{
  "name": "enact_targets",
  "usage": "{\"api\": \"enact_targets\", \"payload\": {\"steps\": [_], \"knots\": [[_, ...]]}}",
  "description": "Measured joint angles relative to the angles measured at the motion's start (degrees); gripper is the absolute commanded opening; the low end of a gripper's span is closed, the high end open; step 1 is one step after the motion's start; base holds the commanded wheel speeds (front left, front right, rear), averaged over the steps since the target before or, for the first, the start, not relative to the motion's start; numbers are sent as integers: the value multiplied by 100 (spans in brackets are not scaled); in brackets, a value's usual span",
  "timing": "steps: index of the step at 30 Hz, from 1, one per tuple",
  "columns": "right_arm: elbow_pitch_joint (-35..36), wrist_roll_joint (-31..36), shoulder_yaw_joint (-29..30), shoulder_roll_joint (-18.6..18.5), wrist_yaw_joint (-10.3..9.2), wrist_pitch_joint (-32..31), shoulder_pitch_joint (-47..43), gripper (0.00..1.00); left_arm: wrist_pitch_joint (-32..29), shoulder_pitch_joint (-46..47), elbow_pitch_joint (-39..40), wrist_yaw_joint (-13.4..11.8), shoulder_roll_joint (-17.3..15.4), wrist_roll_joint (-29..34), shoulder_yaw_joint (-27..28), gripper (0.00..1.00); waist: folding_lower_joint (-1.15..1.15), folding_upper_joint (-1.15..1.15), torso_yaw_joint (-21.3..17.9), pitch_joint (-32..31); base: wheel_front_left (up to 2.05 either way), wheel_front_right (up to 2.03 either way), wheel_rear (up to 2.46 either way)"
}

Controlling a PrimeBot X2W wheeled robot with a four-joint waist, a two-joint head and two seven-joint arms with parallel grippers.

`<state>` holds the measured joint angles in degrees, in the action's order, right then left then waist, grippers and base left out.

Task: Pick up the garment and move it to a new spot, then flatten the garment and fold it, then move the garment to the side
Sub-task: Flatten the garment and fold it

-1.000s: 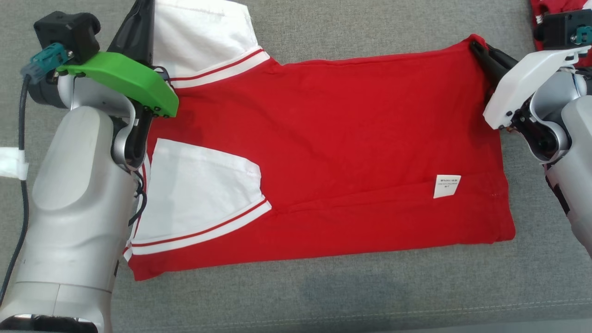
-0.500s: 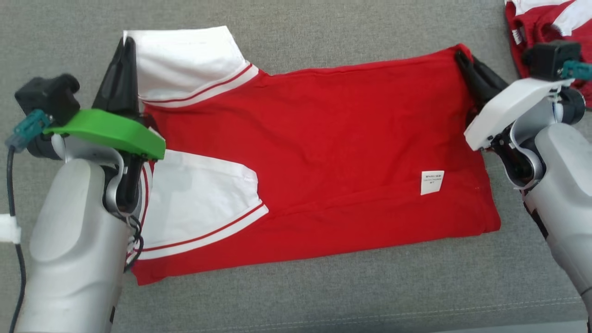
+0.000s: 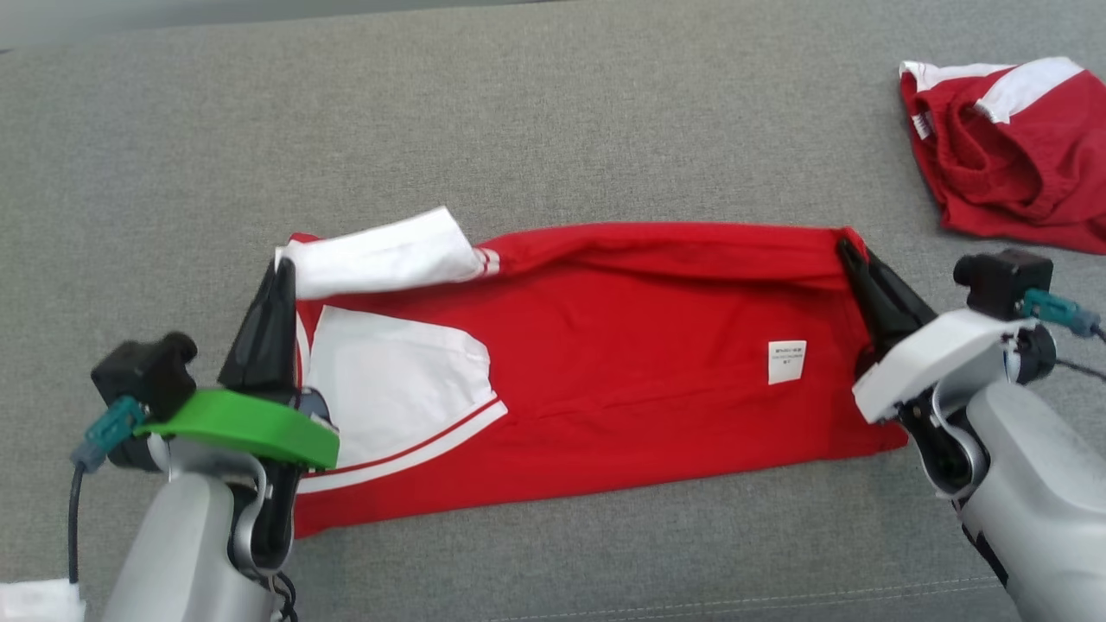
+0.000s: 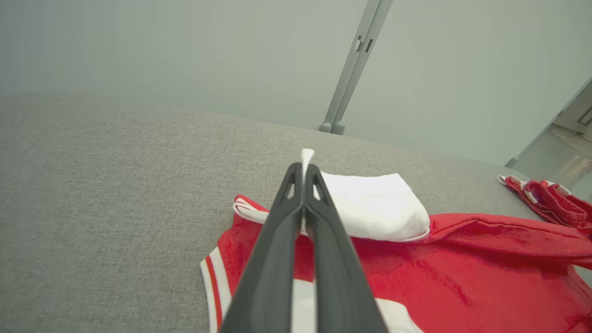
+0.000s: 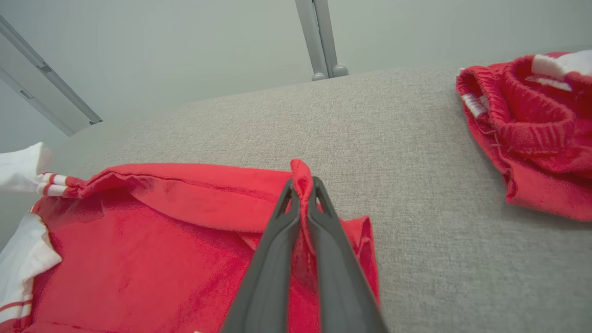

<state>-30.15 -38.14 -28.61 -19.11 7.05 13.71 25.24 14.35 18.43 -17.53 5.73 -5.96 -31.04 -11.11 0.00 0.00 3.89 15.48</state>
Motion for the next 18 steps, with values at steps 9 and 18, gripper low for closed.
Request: {"api": "enact_targets", "payload": {"steps": [9, 18], "knots": [[110, -125, 115, 62, 0, 37, -720, 0, 5, -1152, 582, -220, 89, -155, 220, 0, 0, 0, 31, -422, 0, 0, 0], [347, -30, 151, -113, 1, 40, -952, 0, -5, -2054, 1076, -281, 157, -337, -19, 0, 0, 0, -46, -587, 0, 0, 0]]}}
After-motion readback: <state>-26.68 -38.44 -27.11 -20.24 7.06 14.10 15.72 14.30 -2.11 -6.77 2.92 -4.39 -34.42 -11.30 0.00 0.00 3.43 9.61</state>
